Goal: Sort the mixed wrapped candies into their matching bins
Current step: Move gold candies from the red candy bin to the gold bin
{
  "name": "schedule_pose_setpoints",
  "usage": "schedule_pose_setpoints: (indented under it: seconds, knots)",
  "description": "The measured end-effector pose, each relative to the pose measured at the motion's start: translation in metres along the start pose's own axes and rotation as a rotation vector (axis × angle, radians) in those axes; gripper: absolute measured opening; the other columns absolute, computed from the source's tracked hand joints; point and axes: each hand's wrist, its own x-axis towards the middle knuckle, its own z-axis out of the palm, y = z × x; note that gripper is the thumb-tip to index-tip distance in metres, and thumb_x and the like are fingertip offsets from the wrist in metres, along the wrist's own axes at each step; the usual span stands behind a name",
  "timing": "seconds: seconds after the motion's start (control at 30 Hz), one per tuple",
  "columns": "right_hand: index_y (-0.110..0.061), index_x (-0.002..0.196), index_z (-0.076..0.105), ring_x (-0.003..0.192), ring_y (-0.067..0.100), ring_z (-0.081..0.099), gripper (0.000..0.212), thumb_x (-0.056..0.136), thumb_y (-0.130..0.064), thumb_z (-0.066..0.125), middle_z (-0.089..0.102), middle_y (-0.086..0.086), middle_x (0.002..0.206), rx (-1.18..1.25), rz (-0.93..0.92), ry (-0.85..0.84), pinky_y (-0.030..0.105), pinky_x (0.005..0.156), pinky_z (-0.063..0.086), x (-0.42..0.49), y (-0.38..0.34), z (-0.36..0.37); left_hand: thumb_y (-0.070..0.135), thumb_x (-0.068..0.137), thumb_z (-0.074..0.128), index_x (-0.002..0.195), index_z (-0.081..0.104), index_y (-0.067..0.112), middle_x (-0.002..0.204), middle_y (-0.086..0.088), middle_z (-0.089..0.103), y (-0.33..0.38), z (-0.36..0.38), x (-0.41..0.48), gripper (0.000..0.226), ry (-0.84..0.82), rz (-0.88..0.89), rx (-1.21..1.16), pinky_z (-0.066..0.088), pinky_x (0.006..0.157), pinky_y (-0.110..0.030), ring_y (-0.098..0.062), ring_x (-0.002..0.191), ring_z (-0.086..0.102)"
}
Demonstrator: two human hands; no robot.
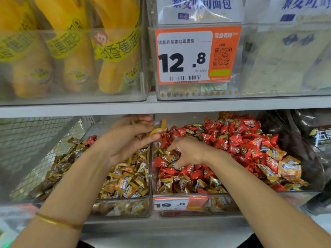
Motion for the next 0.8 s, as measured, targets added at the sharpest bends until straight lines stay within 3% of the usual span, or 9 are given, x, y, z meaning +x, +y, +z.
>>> schedule_pose_setpoints:
  seconds: [0.1, 0.23, 0.47, 0.6, 0.8]
  knots:
    - [-0.016, 0.146, 0.033, 0.139, 0.023, 0.03, 0.081, 0.078, -0.025, 0.075, 0.03, 0.003, 0.153, -0.093, 0.013, -0.036, 0.033, 0.113, 0.028, 0.012, -0.001, 0.002, -0.011, 0.085, 0.047, 0.081, 0.055, 0.004, 0.083, -0.01, 0.058, -0.002, -0.015, 0.001, 0.018, 0.068, 0.02, -0.14, 0.058, 0.06, -0.025, -0.02, 0.084, 0.061]
    - [-0.019, 0.149, 0.024, 0.137, 0.024, 0.033, 0.09, 0.076, -0.023, 0.077, 0.032, 0.002, 0.152, -0.189, 0.013, -0.091, 0.034, 0.111, 0.032, 0.025, -0.003, 0.004, -0.01, 0.088, 0.047, 0.082, 0.055, 0.004, 0.076, -0.008, 0.06, -0.008, -0.023, 0.003, 0.017, 0.091, 0.004, -0.171, 0.059, 0.066, -0.027, -0.016, 0.069, 0.066]
    - [-0.022, 0.151, 0.014, 0.137, 0.022, 0.034, 0.098, 0.076, -0.015, 0.077, 0.03, 0.002, 0.153, -0.038, 0.015, -0.036, 0.034, 0.11, 0.034, 0.035, -0.006, 0.011, -0.007, 0.088, 0.048, 0.079, 0.056, 0.005, 0.076, -0.01, 0.06, -0.012, -0.028, 0.005, 0.017, 0.084, -0.078, -0.255, 0.059, 0.063, -0.024, -0.02, 0.072, 0.064]
    - [-0.019, 0.149, 0.02, 0.134, 0.024, 0.038, 0.093, 0.076, -0.016, 0.077, 0.034, 0.005, 0.151, -0.054, 0.041, -0.037, 0.034, 0.108, 0.036, 0.041, -0.011, 0.011, -0.007, 0.087, 0.049, 0.078, 0.057, 0.005, 0.065, -0.01, 0.064, -0.012, -0.027, 0.004, 0.017, 0.082, -0.097, -0.295, 0.058, 0.059, -0.024, -0.019, 0.061, 0.067]
    - [-0.013, 0.145, 0.033, 0.131, 0.024, 0.041, 0.077, 0.081, -0.023, 0.073, 0.037, 0.006, 0.149, -0.013, 0.084, -0.085, 0.03, 0.106, 0.037, 0.038, -0.014, 0.01, -0.006, 0.086, 0.051, 0.076, 0.058, 0.005, 0.064, -0.01, 0.064, -0.013, -0.026, 0.002, 0.017, 0.099, -0.12, -0.319, 0.058, 0.059, -0.024, -0.02, 0.061, 0.067]
